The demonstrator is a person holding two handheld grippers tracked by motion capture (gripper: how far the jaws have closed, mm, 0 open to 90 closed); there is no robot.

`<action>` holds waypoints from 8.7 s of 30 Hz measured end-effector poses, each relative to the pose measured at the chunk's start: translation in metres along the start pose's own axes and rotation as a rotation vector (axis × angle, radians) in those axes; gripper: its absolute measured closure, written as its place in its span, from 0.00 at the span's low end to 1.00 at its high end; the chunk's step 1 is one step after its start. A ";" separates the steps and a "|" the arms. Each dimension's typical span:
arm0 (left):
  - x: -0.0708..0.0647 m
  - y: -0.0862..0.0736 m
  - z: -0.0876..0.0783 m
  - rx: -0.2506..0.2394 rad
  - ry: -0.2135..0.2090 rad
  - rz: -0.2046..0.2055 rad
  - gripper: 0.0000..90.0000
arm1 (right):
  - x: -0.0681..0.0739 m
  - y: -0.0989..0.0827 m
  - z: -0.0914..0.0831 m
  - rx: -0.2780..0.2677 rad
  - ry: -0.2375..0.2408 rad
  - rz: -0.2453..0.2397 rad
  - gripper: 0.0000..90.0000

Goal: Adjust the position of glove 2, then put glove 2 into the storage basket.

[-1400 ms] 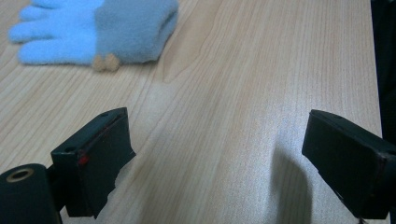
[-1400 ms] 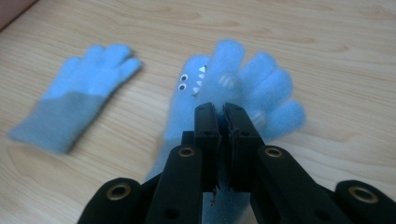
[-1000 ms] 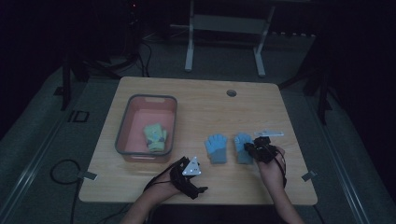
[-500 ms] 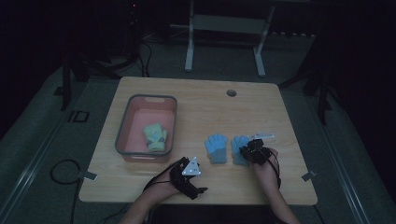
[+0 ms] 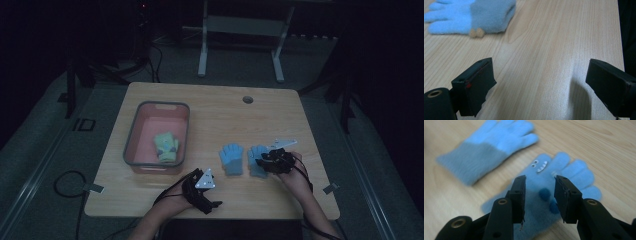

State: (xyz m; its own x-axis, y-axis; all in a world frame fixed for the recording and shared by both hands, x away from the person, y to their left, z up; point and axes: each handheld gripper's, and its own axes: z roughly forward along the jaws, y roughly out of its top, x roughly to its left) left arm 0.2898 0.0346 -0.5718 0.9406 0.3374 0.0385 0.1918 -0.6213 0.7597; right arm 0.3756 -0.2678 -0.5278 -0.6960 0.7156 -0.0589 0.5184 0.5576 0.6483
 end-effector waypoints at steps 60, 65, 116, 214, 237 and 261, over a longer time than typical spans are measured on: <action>0.001 0.000 0.000 0.015 0.005 0.005 0.10 | 0.021 0.066 -0.026 -0.130 0.219 -0.151 0.93; 0.000 0.000 0.000 0.017 0.005 0.009 0.10 | 0.032 0.072 -0.013 -0.108 0.253 -0.184 0.93; -0.005 0.006 0.003 0.008 0.013 0.014 0.11 | 0.029 0.049 0.026 -0.038 0.299 -0.147 0.60; 0.029 0.072 0.043 0.157 0.141 0.220 0.84 | 0.011 0.059 0.071 0.005 0.371 0.117 0.85; 0.033 0.104 -0.008 0.165 0.157 0.249 0.83 | 0.021 0.092 0.034 -0.104 0.381 0.078 0.86; 0.046 0.113 -0.069 0.191 0.239 0.271 0.84 | 0.045 0.158 0.016 -0.145 0.410 0.013 0.86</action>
State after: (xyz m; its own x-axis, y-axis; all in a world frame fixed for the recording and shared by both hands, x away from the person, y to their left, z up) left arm 0.3357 0.0287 -0.4389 0.8770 0.2845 0.3873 0.0160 -0.8228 0.5682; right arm 0.4339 -0.1406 -0.4407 -0.8445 0.4801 0.2374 0.4741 0.4639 0.7484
